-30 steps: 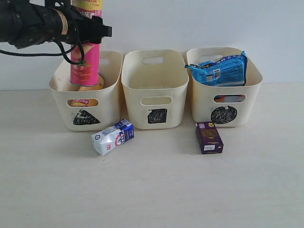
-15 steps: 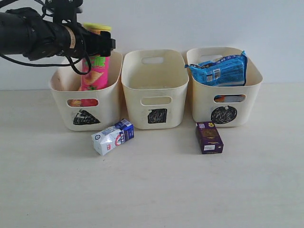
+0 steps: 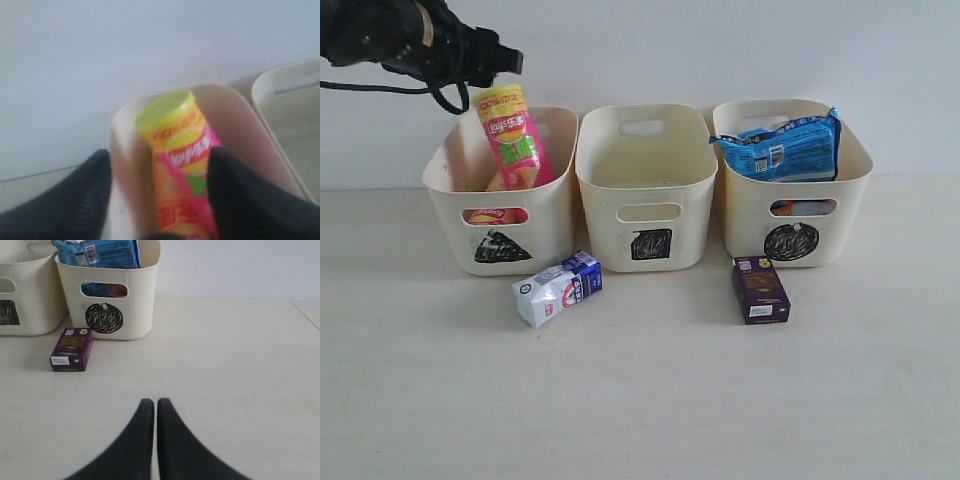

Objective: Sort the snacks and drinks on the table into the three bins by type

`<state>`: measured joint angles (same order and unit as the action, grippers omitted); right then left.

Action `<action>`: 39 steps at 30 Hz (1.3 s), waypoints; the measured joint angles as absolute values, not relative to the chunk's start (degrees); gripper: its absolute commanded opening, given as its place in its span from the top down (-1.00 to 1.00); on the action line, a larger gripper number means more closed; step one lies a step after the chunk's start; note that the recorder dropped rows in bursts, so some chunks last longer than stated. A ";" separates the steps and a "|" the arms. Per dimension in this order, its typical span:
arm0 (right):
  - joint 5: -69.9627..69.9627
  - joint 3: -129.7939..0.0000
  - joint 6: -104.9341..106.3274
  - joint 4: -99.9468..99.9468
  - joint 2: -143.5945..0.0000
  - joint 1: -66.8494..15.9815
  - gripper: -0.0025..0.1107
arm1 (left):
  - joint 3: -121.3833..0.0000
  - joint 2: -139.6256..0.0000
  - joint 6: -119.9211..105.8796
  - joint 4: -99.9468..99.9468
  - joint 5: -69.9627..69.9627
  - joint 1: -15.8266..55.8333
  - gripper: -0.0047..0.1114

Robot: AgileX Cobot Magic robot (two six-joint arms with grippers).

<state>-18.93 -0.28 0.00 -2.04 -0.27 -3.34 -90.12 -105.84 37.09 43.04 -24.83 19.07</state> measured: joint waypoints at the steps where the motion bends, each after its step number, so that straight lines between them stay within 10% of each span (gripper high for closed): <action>1: -18.93 -0.28 0.00 -2.04 -0.27 -3.34 0.96 | -90.12 -105.20 34.66 42.00 -26.51 19.07 0.69; 12: -18.93 -0.28 0.00 -2.04 -0.27 -3.34 0.96 | -85.98 -90.59 7.39 22.29 -48.36 19.17 0.84; 39: -18.93 -0.28 0.00 -2.04 -0.27 -3.34 0.96 | -46.02 -49.33 10.00 5.74 -40.41 19.17 0.84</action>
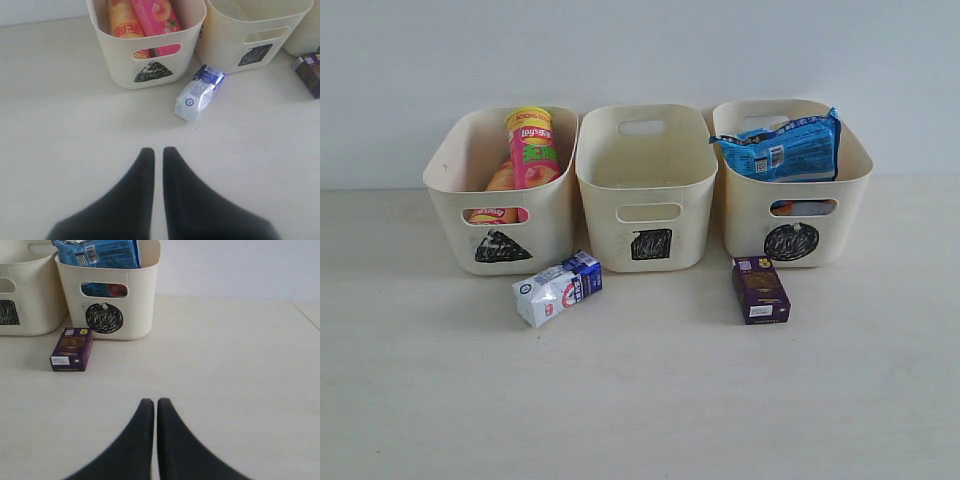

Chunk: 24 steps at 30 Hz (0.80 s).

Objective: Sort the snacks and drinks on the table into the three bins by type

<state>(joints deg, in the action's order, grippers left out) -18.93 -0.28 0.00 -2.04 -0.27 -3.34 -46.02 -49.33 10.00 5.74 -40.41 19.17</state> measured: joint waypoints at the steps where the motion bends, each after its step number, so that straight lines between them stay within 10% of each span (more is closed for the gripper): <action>1: -18.93 -0.28 0.00 -2.04 -0.27 -3.34 0.96 | -44.92 -47.97 10.00 5.63 -40.41 19.17 0.84; 24: -18.93 -0.28 0.00 -2.04 -0.27 -3.34 0.96 | -25.12 -34.99 1.75 -0.96 -21.68 17.91 0.84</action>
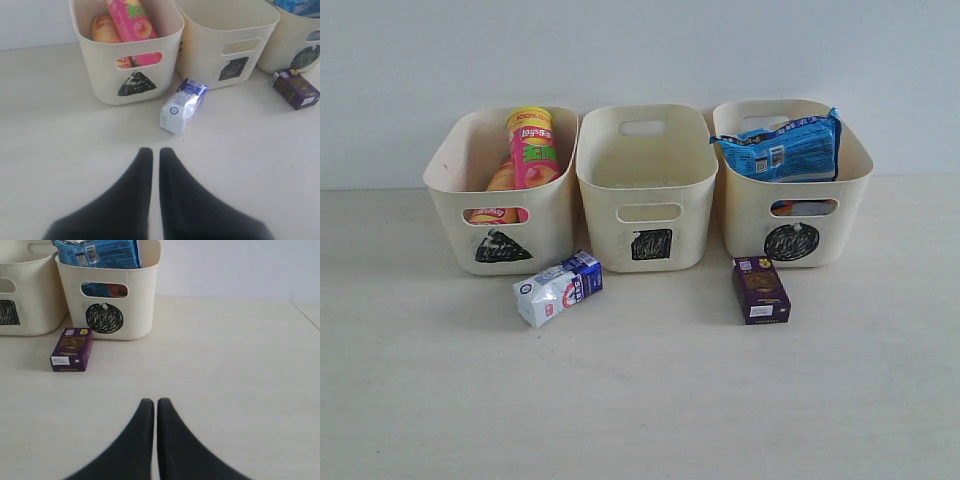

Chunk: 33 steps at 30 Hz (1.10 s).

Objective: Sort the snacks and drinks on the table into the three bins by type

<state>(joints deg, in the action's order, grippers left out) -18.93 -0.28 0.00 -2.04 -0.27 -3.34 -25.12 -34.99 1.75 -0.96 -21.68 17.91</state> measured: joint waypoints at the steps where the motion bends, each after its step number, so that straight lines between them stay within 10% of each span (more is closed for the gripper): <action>1: -18.93 -0.28 0.00 -2.04 -0.27 -3.34 0.96 | -23.91 -33.46 1.08 -1.26 -20.81 17.21 0.84; 15: -18.93 -0.28 0.00 -2.04 -0.27 -3.34 0.96 | -11.39 -11.19 -2.26 -1.81 -19.12 2.90 0.84; 33: -18.93 -0.28 0.00 -2.04 -0.27 -3.34 0.96 | -0.38 -0.44 -8.00 -5.61 -14.69 1.78 0.84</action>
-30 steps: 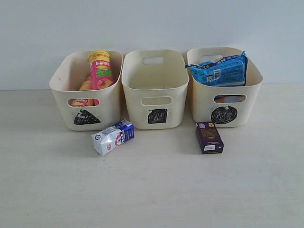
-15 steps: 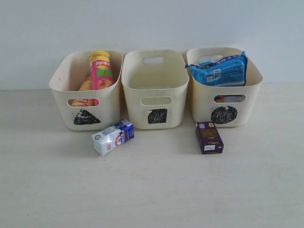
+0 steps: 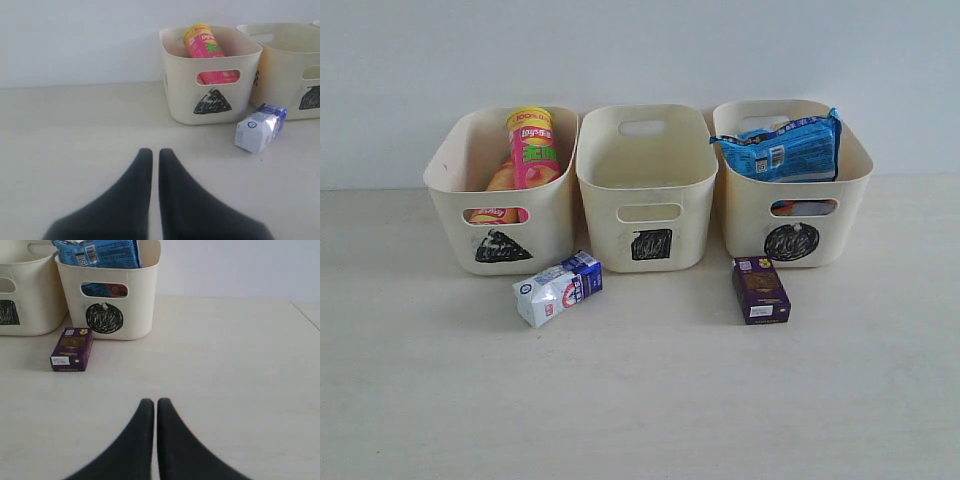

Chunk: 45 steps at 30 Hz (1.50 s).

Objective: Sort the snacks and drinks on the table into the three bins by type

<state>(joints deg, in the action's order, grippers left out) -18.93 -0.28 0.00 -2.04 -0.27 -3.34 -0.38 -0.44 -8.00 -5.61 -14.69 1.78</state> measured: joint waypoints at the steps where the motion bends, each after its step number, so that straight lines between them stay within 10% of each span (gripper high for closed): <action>1: -18.93 -0.28 0.00 -2.04 -0.27 -3.34 0.96 | -0.25 -0.32 -8.00 -5.61 -14.69 1.78 0.84; 36: -17.82 -0.28 1.63 -2.30 -0.27 -3.34 0.96 | -0.16 -0.23 -2.57 -1.52 -16.27 0.73 0.84; 45: 16.18 -0.10 -10.66 4.03 -0.27 -3.34 0.96 | -0.16 -0.23 -2.57 -1.52 -16.27 0.73 0.84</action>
<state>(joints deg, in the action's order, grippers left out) 16.18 -0.10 -10.66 4.03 -0.27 -3.34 -0.16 -0.23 -2.57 -1.52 -16.27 0.73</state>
